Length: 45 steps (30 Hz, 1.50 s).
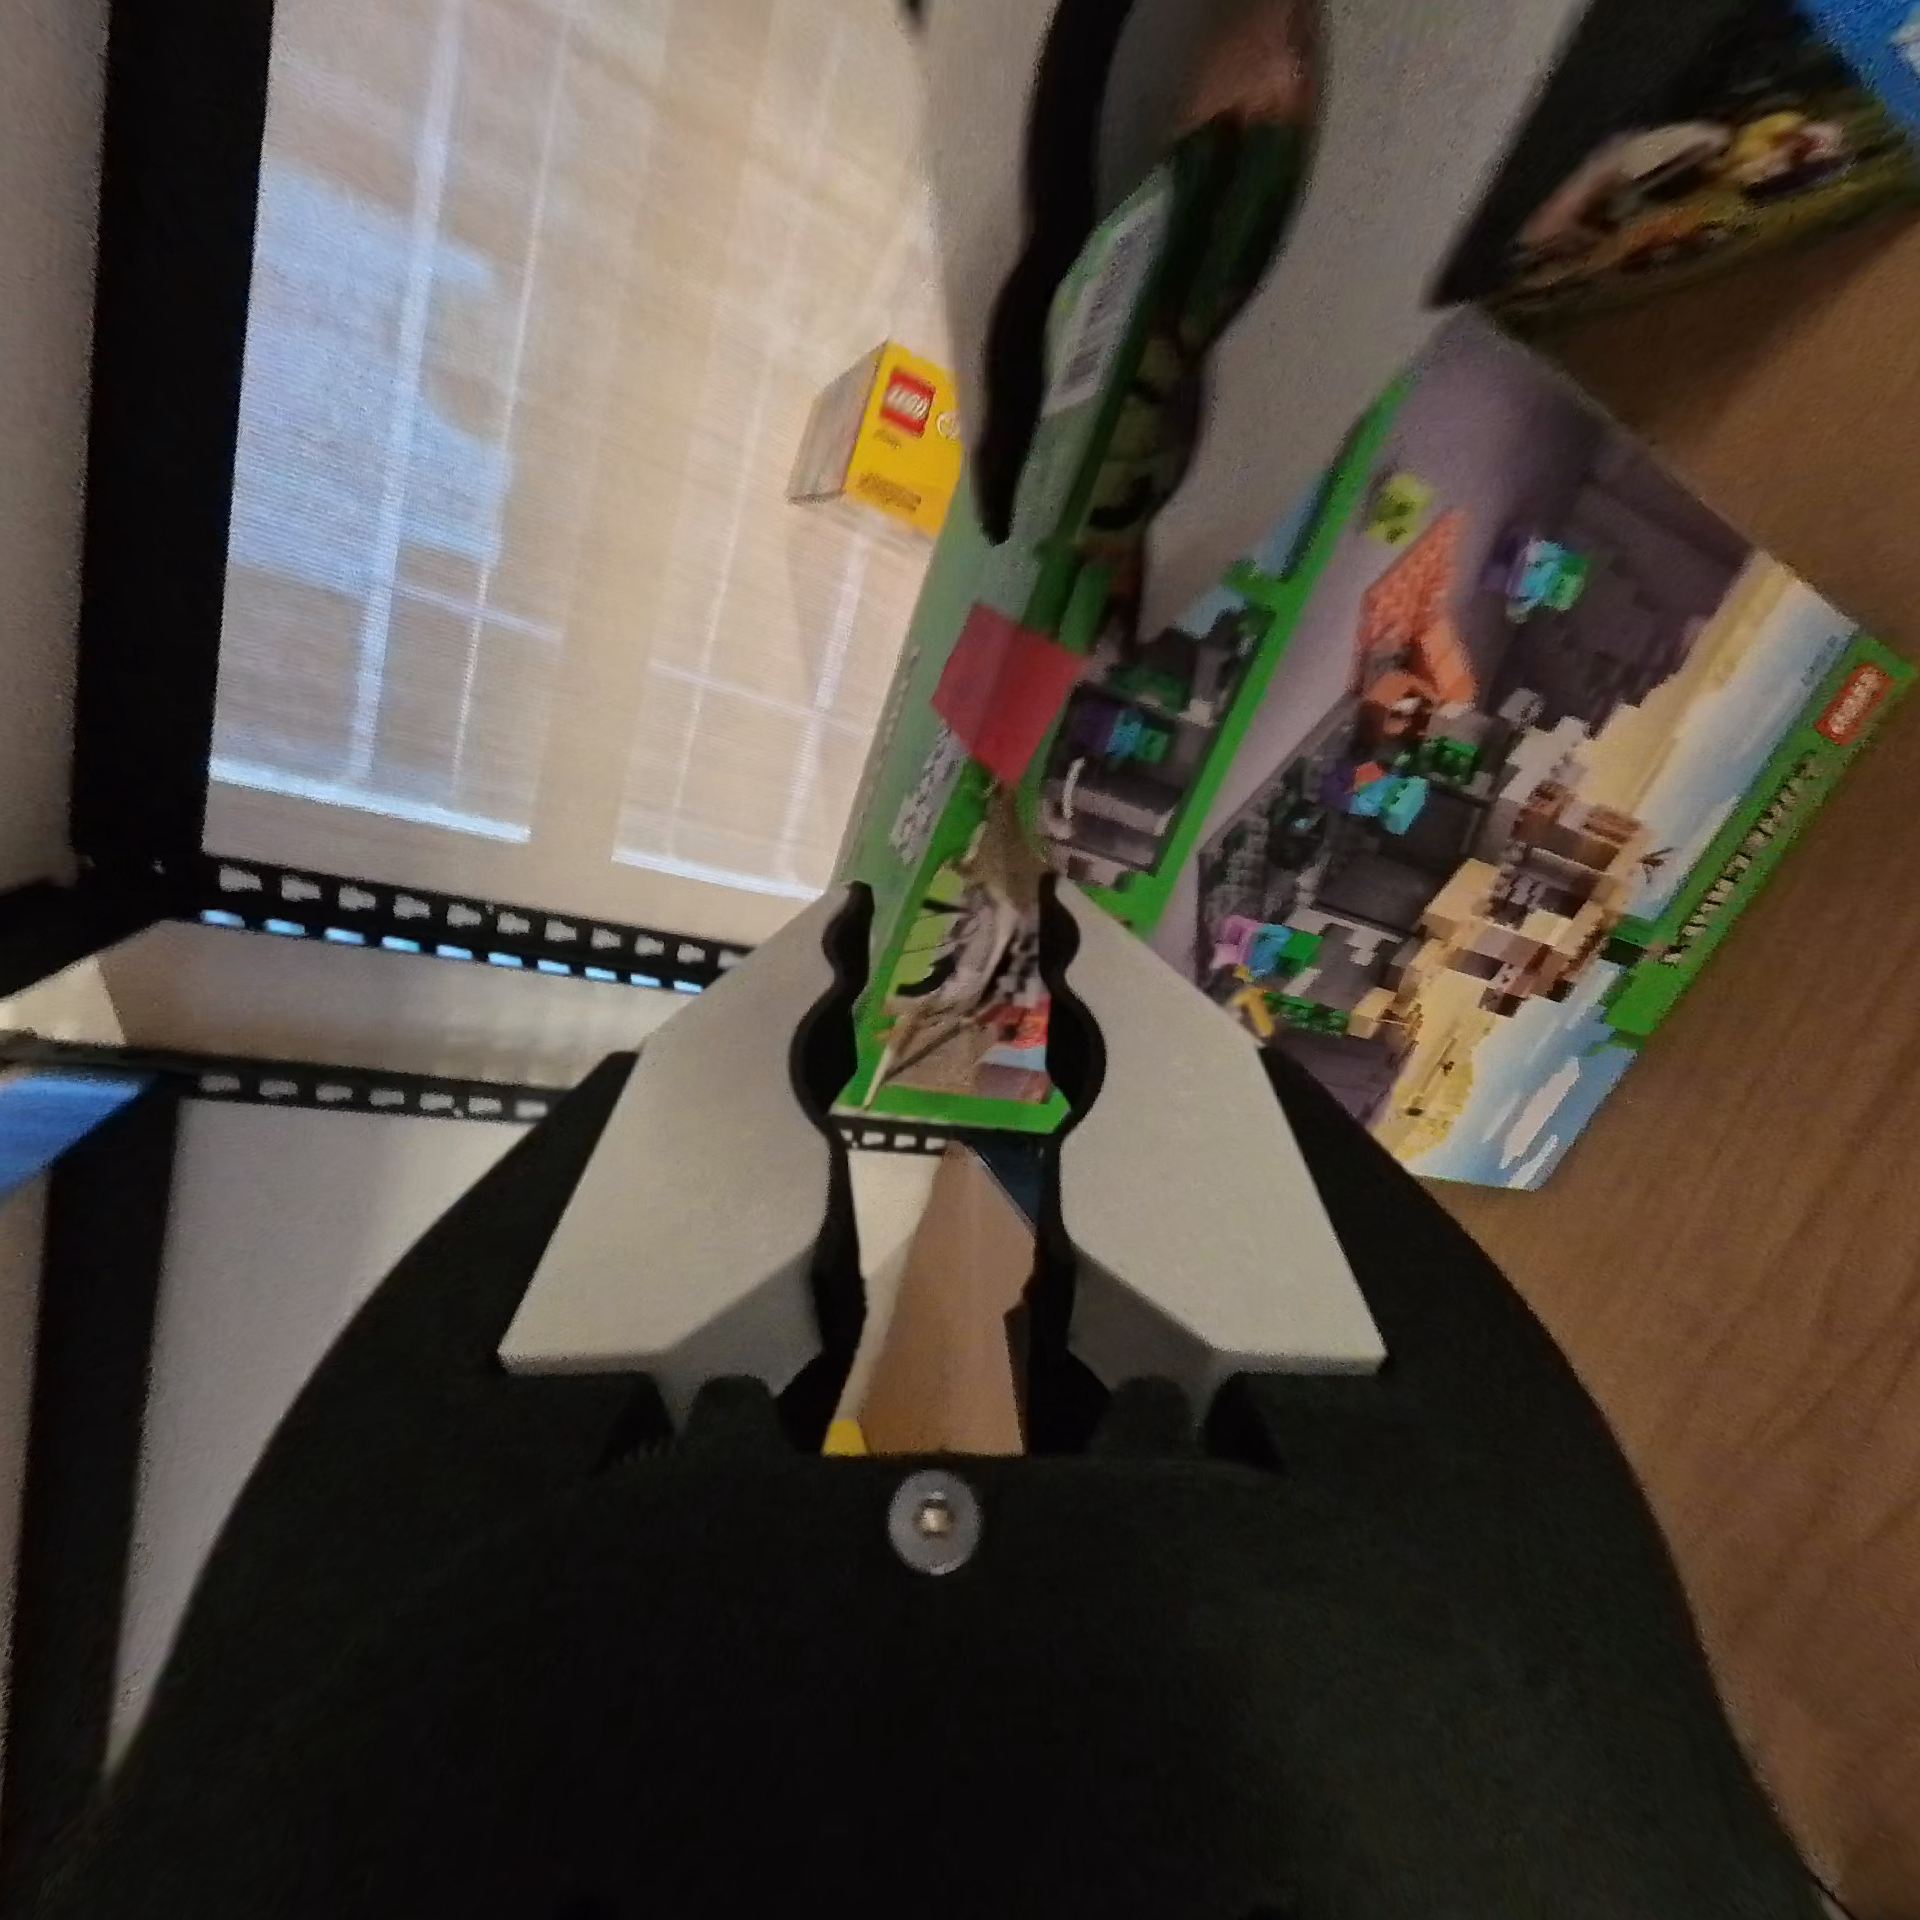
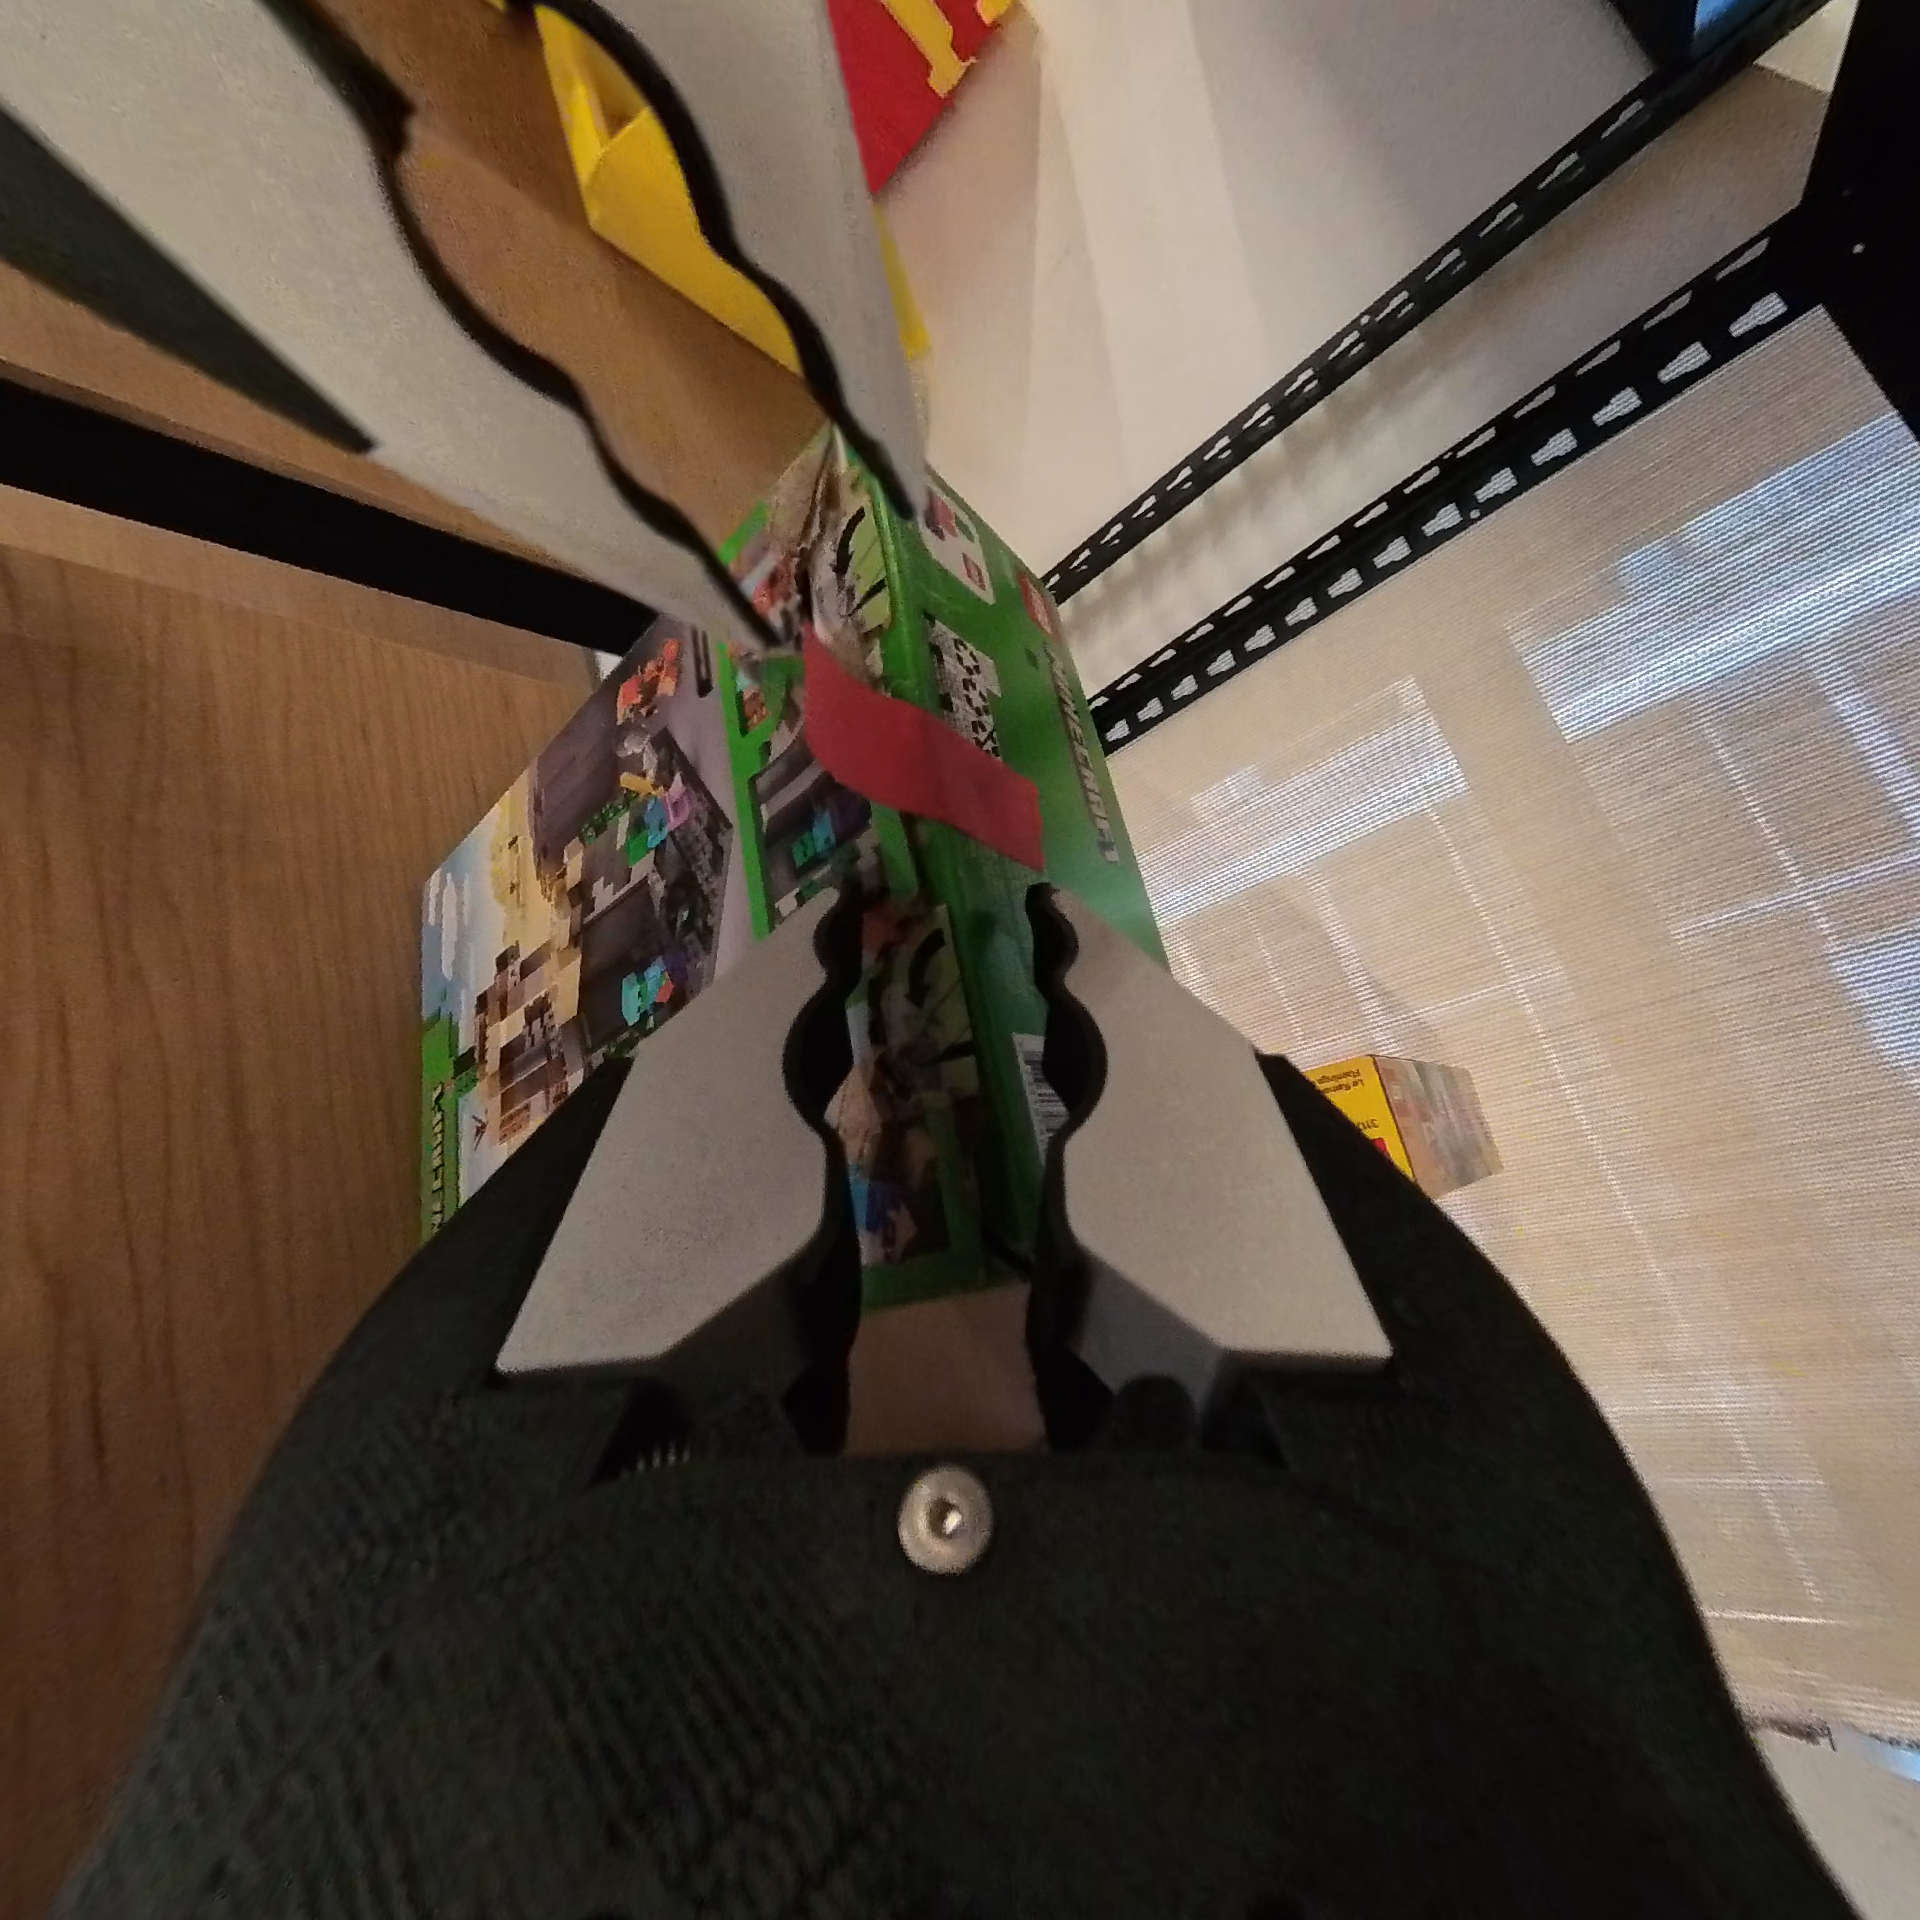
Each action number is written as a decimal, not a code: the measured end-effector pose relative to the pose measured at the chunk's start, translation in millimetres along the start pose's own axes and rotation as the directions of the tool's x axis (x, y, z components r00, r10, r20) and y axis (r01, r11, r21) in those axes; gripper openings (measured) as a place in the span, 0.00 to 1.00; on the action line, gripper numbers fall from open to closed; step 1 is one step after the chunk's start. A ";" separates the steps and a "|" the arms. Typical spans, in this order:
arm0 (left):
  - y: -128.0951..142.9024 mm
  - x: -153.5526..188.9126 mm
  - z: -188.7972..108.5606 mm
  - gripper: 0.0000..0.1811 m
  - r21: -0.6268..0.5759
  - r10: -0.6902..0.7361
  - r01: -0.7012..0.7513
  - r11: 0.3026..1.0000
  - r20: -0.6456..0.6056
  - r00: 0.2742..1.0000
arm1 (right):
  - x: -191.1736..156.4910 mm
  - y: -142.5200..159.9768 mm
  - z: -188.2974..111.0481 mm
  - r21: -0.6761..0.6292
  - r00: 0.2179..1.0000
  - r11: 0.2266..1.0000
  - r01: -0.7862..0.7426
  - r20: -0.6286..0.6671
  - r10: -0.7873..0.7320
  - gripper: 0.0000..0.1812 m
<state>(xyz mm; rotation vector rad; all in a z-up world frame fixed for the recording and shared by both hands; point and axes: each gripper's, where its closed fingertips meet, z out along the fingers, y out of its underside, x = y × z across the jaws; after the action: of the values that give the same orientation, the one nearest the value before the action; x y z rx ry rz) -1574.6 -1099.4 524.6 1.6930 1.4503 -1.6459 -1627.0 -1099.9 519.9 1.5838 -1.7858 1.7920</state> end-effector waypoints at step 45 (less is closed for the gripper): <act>-37.4 12.5 -1.6 0.00 0.085 0.101 -0.103 0.991 0.029 0.995 | -7.1 -4.9 5.8 -0.015 0.994 0.994 0.110 0.004 -0.109 0.12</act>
<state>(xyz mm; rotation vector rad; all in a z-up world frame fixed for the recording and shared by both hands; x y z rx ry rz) -1607.5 -1078.0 528.1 1.7557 1.2767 -1.6901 -1617.3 -1099.4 516.3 1.6459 -1.6751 1.7235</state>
